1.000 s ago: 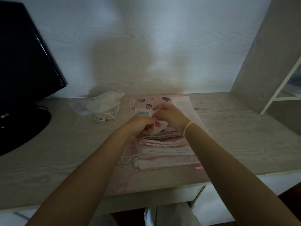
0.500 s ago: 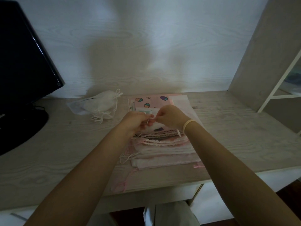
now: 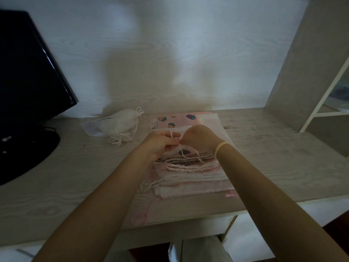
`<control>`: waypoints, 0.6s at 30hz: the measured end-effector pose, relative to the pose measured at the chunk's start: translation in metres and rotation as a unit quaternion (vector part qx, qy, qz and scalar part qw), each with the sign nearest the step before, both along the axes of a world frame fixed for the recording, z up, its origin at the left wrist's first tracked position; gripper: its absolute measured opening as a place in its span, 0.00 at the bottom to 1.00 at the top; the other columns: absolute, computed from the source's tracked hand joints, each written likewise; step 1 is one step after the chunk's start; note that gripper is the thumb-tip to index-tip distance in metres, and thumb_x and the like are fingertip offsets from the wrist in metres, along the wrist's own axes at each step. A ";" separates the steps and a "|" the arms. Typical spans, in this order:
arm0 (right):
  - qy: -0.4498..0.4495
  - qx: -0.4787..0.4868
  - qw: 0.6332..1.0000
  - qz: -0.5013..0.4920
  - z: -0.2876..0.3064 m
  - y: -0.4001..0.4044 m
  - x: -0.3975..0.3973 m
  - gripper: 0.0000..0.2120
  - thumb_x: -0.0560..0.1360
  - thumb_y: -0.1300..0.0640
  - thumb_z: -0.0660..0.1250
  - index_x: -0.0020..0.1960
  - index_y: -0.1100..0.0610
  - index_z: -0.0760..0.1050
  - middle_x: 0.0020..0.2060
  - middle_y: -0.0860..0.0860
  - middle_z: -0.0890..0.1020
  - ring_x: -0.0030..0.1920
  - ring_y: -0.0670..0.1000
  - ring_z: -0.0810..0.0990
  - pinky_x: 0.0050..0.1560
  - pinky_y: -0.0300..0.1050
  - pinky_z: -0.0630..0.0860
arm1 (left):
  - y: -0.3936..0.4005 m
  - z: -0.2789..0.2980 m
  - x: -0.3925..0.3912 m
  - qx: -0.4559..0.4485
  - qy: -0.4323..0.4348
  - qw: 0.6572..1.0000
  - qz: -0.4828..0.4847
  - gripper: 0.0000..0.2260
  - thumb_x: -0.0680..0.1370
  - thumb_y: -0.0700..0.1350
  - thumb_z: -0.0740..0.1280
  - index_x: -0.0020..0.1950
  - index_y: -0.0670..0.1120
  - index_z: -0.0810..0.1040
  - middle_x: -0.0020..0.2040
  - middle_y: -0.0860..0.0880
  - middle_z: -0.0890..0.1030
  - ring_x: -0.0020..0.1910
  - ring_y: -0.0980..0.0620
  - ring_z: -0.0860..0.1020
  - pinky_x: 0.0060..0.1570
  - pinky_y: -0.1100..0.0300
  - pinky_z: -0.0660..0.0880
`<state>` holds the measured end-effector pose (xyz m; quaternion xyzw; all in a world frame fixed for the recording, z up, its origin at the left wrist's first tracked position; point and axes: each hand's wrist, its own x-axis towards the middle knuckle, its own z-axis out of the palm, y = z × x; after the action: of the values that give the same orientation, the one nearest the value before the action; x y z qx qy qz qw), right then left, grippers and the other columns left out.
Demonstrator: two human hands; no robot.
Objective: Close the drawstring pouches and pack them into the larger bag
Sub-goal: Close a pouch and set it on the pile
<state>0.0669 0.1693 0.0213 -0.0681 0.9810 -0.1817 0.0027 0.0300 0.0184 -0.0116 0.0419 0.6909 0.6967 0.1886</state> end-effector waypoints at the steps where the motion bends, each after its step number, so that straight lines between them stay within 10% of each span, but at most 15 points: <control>1: 0.042 0.002 0.999 -0.005 0.000 0.000 -0.003 0.07 0.77 0.62 0.62 0.51 0.58 0.79 0.45 0.52 0.81 0.44 0.53 0.80 0.44 0.42 0.78 | -0.001 0.001 0.000 -0.013 0.005 1.000 -0.001 0.08 0.74 0.30 0.70 0.48 0.42 0.81 0.44 0.45 0.81 0.41 0.53 0.80 0.41 0.65 0.78; 10: 0.005 -0.183 0.983 0.003 -0.013 -0.006 -0.012 0.10 0.72 0.65 0.69 0.49 0.56 0.71 0.50 0.54 0.80 0.52 0.56 0.79 0.55 0.51 0.77 | -0.010 -0.001 -0.002 -0.074 0.023 0.996 -0.049 0.09 0.71 0.31 0.72 0.46 0.44 0.82 0.44 0.46 0.82 0.47 0.50 0.78 0.54 0.55 0.72; 18: -0.029 -0.232 0.972 -0.028 -0.024 -0.002 -0.013 0.14 0.71 0.62 0.73 0.52 0.57 0.72 0.49 0.55 0.82 0.50 0.53 0.79 0.49 0.41 0.75 | -0.009 -0.008 -0.002 -0.108 0.092 0.990 0.013 0.09 0.71 0.31 0.73 0.45 0.44 0.81 0.45 0.42 0.83 0.44 0.47 0.83 0.45 0.56 0.80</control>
<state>0.0540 0.1670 -0.0029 -0.0339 0.9129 -0.4065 0.0106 0.0279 0.0093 -0.0193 0.0763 0.7772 0.6132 0.1192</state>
